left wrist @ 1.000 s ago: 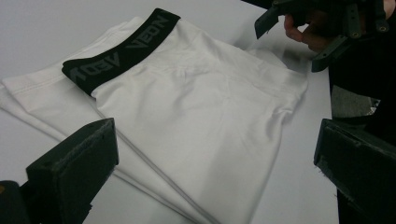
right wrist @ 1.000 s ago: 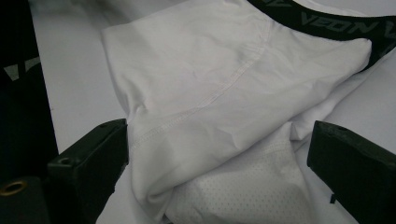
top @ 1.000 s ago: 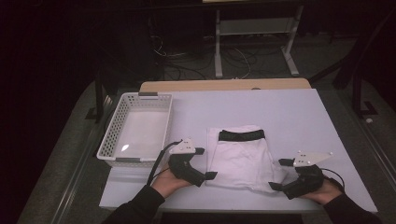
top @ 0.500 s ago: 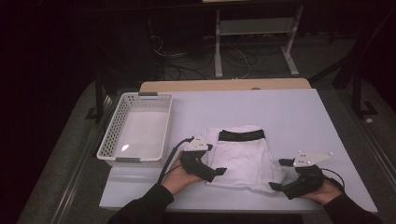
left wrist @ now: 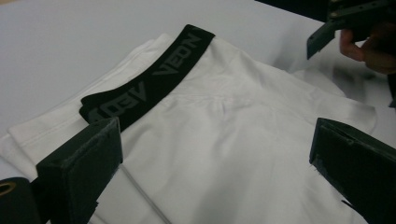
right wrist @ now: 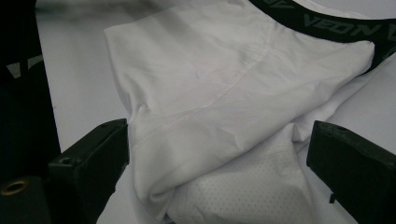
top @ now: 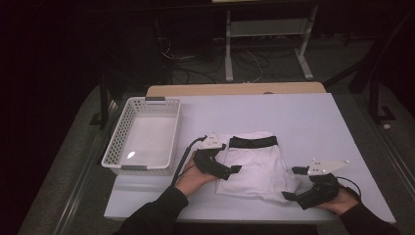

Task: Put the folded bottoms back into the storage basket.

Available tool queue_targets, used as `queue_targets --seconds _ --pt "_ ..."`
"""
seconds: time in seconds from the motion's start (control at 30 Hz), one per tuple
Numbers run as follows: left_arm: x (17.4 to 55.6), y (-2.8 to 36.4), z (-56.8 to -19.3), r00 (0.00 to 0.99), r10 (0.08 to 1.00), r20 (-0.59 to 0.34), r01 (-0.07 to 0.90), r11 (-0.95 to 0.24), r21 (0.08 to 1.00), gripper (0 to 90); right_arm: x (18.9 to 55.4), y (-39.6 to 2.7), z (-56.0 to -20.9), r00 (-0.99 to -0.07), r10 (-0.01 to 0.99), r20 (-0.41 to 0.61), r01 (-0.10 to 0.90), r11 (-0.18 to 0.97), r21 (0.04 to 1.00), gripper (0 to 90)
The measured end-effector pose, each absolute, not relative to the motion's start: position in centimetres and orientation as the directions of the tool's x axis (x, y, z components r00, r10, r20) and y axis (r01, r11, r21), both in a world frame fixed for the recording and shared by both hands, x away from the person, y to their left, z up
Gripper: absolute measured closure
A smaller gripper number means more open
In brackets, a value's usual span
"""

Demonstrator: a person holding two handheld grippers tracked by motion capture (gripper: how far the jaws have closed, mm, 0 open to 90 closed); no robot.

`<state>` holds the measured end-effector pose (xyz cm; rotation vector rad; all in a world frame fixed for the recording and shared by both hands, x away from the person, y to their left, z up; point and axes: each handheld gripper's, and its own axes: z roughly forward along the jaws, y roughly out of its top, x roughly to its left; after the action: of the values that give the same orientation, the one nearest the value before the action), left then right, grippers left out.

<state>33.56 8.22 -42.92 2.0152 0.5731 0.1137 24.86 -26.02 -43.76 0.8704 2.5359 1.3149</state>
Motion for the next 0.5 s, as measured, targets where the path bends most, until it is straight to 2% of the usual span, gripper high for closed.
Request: queue_targets --seconds 0.5 --pt "36.0 8.1 -43.4 0.844 0.513 -0.156 0.395 -0.397 0.829 13.8 24.9 -26.0 -43.8 -0.820 0.559 0.124 0.423 0.445 0.790 6.0"
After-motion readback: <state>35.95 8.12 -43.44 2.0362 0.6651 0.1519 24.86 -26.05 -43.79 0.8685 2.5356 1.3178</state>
